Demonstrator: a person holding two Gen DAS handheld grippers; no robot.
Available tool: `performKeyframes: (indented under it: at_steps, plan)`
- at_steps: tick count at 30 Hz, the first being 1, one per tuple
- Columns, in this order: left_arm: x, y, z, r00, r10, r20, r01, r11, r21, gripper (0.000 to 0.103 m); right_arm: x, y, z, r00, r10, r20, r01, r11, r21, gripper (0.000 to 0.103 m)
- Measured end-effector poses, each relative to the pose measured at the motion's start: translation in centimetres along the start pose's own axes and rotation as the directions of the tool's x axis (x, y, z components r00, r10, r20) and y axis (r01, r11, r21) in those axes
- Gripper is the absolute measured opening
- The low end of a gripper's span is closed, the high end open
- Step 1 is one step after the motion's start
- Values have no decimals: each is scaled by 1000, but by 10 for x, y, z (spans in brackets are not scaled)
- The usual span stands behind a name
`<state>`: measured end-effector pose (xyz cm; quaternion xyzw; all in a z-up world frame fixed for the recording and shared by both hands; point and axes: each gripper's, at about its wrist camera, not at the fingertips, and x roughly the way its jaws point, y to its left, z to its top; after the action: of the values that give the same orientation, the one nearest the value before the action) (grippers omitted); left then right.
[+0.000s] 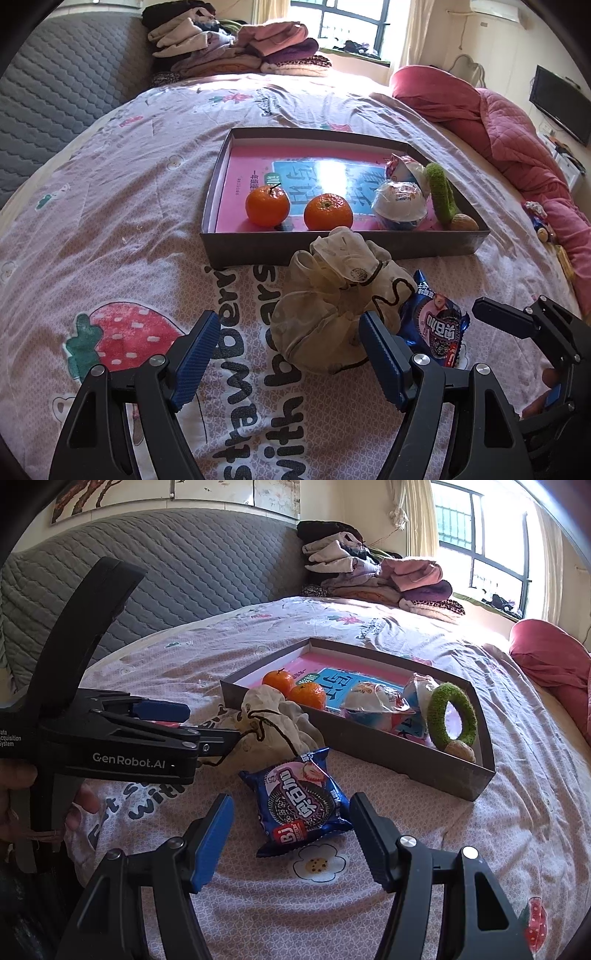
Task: Organize objects
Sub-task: 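Move left gripper to the beige mesh pouch while right gripper approaches the blue cookie packet, then close left gripper on the mesh pouch while right gripper closes on the cookie packet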
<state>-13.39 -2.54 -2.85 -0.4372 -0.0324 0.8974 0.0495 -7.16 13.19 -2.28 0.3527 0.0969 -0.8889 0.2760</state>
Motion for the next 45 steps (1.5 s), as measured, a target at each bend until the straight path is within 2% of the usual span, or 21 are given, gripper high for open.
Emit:
performKeyframes:
  at_steps: [25,33,40,42,45]
  plan:
    - [43,-4,14,999,3,-41,-3,1000,5,78,38,-9,4,996,-7,-88,5,1000,-23,65]
    - [50,-9,18,999,3,-33,-2,1000,21,78,38,-12,3,996,17,-90,-18,1000,-12,62]
    - [49,-12,18,1000,-6,-24,7,999,31,77,36,-6,4,997,-16,-78,12,999,-50,58]
    - [48,-13,18,1000,-12,-22,13,999,35,75,35,-5,4,997,-18,-77,14,998,-55,57]
    - [47,-15,17,1000,-19,-15,19,999,43,64,33,-4,4,997,-19,-73,15,998,-61,56]
